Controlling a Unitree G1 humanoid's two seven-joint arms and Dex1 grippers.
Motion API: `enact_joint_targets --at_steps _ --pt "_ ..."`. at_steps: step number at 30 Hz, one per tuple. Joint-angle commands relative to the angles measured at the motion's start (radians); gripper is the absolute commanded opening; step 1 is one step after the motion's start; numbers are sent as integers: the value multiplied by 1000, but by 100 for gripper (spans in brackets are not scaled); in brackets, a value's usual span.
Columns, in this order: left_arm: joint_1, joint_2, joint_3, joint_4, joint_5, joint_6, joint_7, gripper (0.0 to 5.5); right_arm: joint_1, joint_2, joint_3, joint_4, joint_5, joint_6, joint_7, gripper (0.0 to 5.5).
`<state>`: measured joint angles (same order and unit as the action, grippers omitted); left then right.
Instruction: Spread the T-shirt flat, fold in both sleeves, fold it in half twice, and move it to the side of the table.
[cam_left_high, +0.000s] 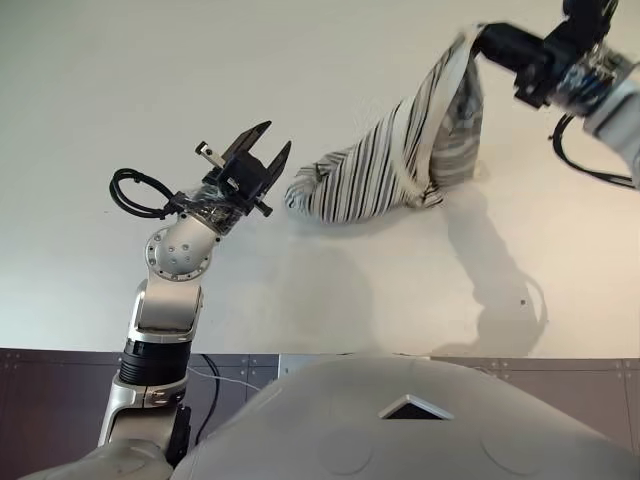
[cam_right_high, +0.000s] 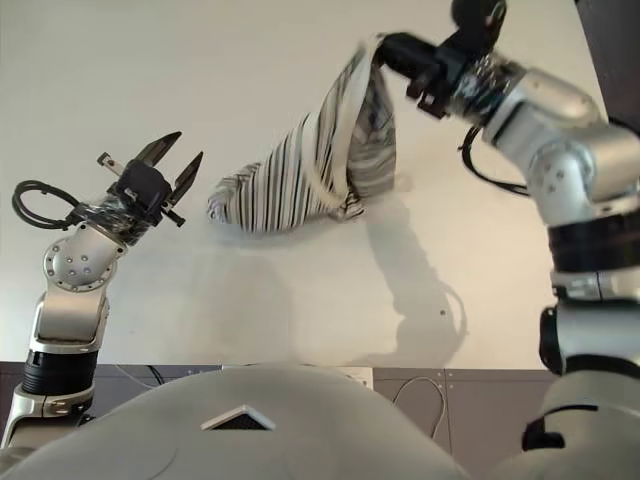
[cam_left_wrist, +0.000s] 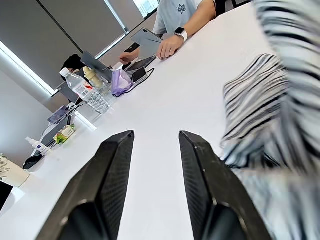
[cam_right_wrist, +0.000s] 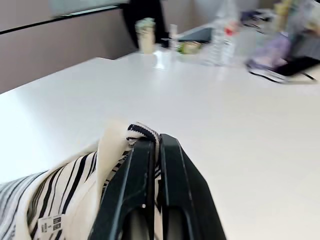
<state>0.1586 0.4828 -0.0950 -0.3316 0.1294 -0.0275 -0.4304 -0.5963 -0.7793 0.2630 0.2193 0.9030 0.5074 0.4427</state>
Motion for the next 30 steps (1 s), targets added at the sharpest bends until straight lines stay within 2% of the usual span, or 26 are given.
enact_joint_targets --at_steps 1,5,8,13,16,24,30 --pt "23 16 -172 -127 54 60 -108 166 23 43 63 151 -212 134 -29 16" --pt "-32 -7 -261 -122 94 109 -142 166 141 -10 187 -10 -410 56 190 16" --pt "-68 20 -292 -51 151 87 -154 166 194 -37 186 -122 -463 7 329 16" --pt "-68 29 -265 -35 155 61 -139 166 308 -143 163 -374 -434 43 553 16" --pt "-44 50 -228 -53 134 37 -140 166 408 -201 105 -552 -300 108 681 16" --pt "-15 171 -254 26 159 -137 -220 166 379 -137 26 -446 -325 156 672 16" --pt "-31 133 -291 136 222 -208 -169 166 372 -115 23 -445 -347 167 696 16"
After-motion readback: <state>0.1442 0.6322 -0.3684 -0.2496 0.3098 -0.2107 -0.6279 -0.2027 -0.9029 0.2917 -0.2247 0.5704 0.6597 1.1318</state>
